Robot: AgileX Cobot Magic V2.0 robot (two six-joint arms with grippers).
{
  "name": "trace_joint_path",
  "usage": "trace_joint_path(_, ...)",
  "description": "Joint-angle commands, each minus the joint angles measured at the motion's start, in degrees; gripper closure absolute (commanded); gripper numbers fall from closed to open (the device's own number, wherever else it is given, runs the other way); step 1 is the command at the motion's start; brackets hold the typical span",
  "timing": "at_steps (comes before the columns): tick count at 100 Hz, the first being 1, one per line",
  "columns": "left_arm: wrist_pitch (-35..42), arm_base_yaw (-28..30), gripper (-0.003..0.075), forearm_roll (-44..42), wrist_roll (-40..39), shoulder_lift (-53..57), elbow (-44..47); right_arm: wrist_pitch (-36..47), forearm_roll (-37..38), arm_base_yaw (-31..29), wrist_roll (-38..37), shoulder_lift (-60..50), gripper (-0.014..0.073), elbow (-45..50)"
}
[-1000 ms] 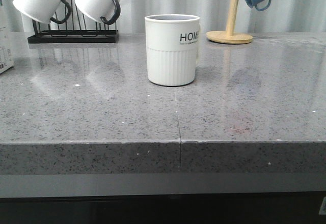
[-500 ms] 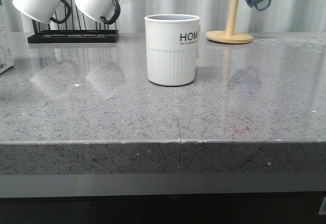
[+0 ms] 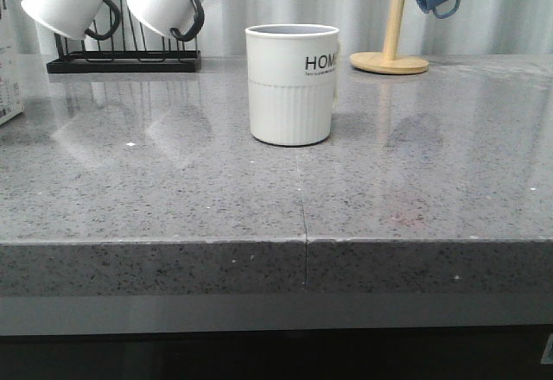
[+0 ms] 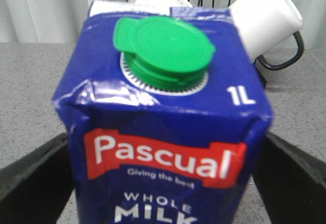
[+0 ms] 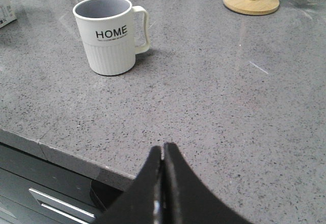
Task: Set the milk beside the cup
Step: 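Move the left gripper to the Pascual milk carton and grasp it, then carry the milk carton beside the HOME mug and lower it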
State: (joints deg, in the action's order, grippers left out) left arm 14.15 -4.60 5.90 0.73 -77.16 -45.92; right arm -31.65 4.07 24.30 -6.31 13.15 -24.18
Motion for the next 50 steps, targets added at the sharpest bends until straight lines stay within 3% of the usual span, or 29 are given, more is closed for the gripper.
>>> trace_joint_path(1, 6.31, 0.2, 0.0102, 0.48, -0.4, -0.05, -2.41, 3.98, 0.13, -0.07, 0.1, 0.47, 0.0631, -1.37)
trace_joint_path(15, 8.85, 0.2, 0.0155, 0.48, -0.4, -0.97, -2.41, 3.98, 0.13, -0.07, 0.1, 0.47, 0.0631, -1.37)
trace_joint_path(33, 8.85, 0.2, 0.0455, 0.48, -0.4, -0.97, -2.41, 3.98, 0.13, -0.07, 0.1, 0.47, 0.0631, -1.37)
trace_joint_path(50, 8.85, -1.51, 0.0489, 0.48, -0.4, 1.83, -2.41, 3.98, 0.13, -0.07, 0.1, 0.47, 0.0631, -1.37)
